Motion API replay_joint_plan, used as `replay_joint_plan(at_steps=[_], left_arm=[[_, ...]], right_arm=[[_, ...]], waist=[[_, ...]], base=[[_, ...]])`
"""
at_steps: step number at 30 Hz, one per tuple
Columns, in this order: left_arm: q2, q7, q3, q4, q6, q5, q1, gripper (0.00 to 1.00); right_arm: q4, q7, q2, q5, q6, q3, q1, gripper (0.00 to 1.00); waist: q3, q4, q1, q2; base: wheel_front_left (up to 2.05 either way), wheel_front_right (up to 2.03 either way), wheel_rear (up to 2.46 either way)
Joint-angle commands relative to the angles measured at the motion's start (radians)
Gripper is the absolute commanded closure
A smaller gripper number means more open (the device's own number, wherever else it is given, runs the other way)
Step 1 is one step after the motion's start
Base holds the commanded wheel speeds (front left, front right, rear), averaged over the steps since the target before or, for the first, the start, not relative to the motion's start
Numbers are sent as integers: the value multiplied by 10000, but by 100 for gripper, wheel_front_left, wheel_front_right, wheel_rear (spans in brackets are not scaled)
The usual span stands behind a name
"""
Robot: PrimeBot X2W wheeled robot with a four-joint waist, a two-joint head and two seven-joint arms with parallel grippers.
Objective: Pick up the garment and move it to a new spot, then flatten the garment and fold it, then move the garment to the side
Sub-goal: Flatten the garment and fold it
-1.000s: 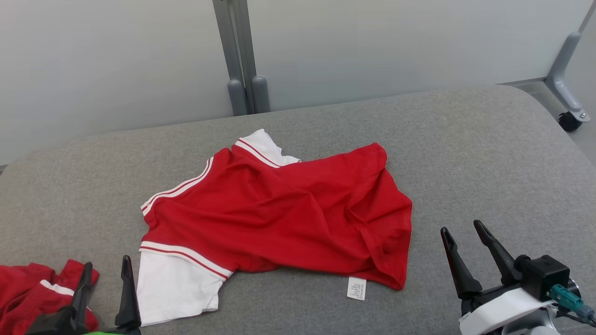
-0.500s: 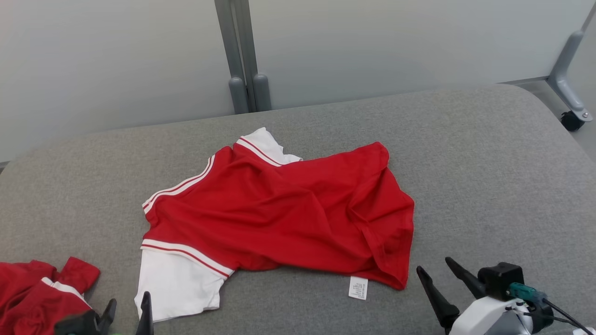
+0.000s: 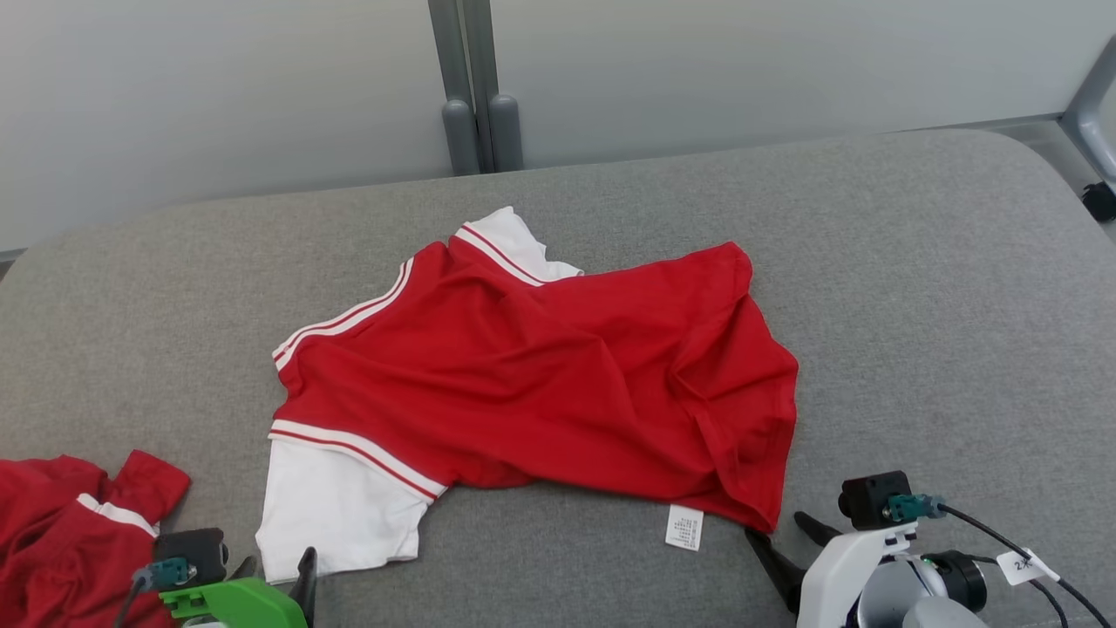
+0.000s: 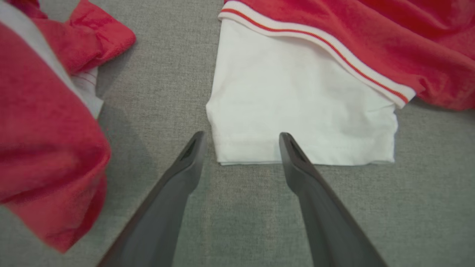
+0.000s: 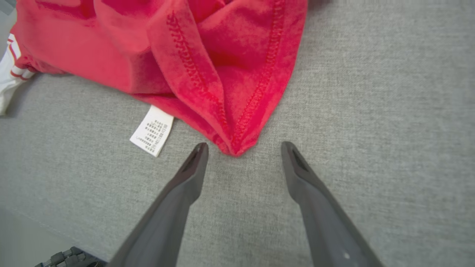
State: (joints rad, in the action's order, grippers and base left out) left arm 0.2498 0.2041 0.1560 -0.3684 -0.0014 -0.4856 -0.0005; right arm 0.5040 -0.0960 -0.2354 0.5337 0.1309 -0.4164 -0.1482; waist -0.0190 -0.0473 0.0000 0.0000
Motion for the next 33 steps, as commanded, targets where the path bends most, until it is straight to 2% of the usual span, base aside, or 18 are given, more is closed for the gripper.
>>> replay_joint_plan(at_steps=[1, 12, 13, 14, 15, 16, 17, 18, 19, 27, 33], left_arm=[[47, 53, 51, -127, -73, 58, -262, 0], [140, 146, 26, -1276, 28, -42, -1004, 0], [138, 190, 18, -1422, -2, -86, -989, 0], [137, 241, 27, -1526, -44, -128, -986, 0], [115, 287, 26, -1602, -97, -209, -1001, 0], [92, 305, 40, -1664, -156, -254, -1018, 0], [77, 285, 57, -1709, -222, -296, -1029, 28], [62, 195, 43, -1721, -271, -349, -1053, 49], [37, 129, 26, -1753, -313, -391, -1077, 100], [119, -472, -81, -1488, -498, -492, -856, 100], [193, -799, -185, -500, -615, -633, -1043, 100]], right_arm=[[79, 84, 10, 26, -4, -24, -190, 0], [545, 360, 247, 211, -4, -413, -743, 0], [587, 397, 274, 248, -4, -475, -776, 8], [620, 415, 299, 293, -2, -523, -799, 20], [660, 450, 320, 333, -2, -579, -812, 51], [693, 485, 331, 381, -2, -622, -829, 60], [730, 519, 329, 423, -2, -665, -863, 69], [738, 582, 320, 445, -2, -700, -898, 87], [738, 708, 295, 483, -2, -725, -936, 100], [321, 1774, 55, 999, -4, -843, -885, 100], [-1000, 2615, -293, 2194, -4, -874, -850, 100]], waist=[[-207, 35, 0, 0], [-572, -76, 0, 0], [-593, -84, 0, 0], [-607, -89, 0, 0], [-615, -90, 0, 0], [-618, -88, 0, 0], [-619, -86, 0, 0], [-614, -86, 0, 0], [-601, -89, 0, 0], [-306, -144, 0, 0], [-229, -126, 0, 0]], base=[[0, 0, 0], [0, 0, 0], [0, 0, 0], [0, 0, 0], [0, 0, 0], [0, 0, 0], [0, 0, 0], [0, 0, 0], [0, 0, 0], [0, 0, 0], [0, 0, 0]])
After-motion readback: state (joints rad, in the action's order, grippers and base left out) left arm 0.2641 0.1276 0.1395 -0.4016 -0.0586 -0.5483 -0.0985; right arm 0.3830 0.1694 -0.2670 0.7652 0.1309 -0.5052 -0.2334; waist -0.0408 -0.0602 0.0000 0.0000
